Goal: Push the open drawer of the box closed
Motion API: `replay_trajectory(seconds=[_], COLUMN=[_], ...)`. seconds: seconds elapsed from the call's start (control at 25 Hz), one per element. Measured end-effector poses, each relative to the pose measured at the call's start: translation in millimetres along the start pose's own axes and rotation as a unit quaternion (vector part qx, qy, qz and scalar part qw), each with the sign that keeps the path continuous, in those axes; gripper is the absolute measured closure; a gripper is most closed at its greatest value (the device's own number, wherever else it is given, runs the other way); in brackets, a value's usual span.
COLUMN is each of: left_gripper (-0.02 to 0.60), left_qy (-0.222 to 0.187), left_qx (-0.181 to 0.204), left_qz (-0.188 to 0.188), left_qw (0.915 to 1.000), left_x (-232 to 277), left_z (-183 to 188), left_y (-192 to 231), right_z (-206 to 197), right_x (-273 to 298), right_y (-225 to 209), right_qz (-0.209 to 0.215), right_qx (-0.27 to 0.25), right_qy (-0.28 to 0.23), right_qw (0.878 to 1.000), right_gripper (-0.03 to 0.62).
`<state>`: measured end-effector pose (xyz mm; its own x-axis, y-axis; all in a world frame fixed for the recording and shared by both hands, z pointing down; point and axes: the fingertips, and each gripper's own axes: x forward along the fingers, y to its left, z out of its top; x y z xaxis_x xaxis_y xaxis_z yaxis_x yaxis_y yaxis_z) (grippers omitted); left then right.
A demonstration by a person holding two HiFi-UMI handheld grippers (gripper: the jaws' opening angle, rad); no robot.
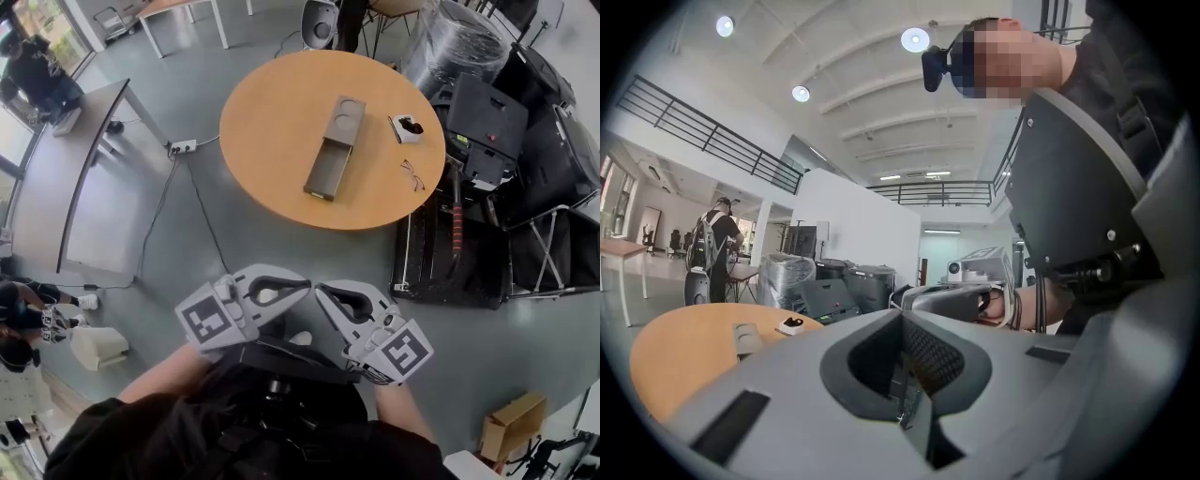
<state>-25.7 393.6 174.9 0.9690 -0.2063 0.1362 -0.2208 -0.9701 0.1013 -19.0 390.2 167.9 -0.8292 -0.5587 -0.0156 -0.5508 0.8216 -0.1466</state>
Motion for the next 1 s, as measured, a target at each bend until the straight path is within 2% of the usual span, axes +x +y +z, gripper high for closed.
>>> replay_trajectory(seconds=[0.56,1.0], left_gripper=[0.548,0.548], left_qy=[-0.005,-0.006], left_qx=[0.0,0.002], left_qz=[-0.05,-0.082], left_qw=[0.9987,0.9966], left_x=[-11.7,-42.3], left_z=[8.9,5.6], left_y=[102.7,187.5], right_z=[4.7,-2.7], right_x=[82.4,160.7], right_y=[-63.6,-105.1], right_qz=[-0.056,-0.1], right_qx=[0.003,0.017], right_qy=[0.021,0.034], right_qw=[0.998,0.994], right_gripper=[0.585,0.585])
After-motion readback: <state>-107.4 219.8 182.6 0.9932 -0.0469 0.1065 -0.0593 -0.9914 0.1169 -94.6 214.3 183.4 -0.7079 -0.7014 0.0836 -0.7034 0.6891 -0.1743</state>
